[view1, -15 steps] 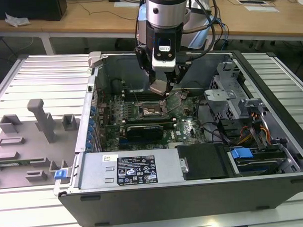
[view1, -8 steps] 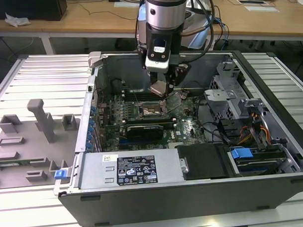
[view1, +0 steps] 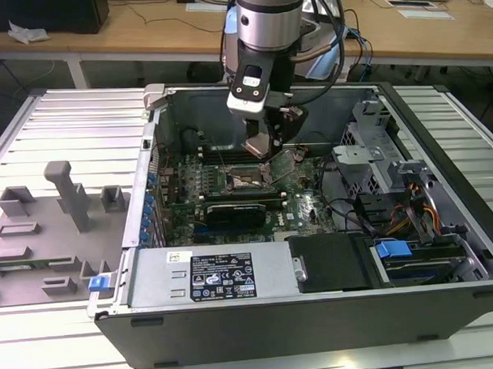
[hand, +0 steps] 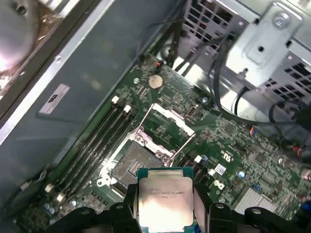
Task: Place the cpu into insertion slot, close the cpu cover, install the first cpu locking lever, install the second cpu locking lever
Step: 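Place the cpu into insertion slot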
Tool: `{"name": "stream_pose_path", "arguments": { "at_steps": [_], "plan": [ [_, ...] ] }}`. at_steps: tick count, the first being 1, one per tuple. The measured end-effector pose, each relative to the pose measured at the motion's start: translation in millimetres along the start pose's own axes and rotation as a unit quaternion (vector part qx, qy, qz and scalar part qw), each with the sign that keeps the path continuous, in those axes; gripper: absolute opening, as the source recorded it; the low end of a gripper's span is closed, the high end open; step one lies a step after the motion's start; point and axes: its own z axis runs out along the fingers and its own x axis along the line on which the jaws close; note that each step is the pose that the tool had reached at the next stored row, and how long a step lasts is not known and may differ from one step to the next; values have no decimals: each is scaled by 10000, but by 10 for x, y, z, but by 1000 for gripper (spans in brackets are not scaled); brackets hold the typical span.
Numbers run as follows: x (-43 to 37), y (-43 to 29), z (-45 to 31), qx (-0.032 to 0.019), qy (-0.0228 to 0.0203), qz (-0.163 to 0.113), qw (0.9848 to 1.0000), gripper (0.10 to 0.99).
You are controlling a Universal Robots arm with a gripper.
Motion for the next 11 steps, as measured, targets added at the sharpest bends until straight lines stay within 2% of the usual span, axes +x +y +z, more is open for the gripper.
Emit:
{"name": "stream_pose_path", "arguments": {
  "at_steps": [2,5,8,11],
  "plan": [
    [0,-1,11,-4,-24,275,9996,541],
    [0,-2,20,-8,-46,522,9986,541],
    [0,-3,32,-14,-78,886,9960,541],
    [-1,-4,42,-18,-107,1220,9925,541]
  ]
}}
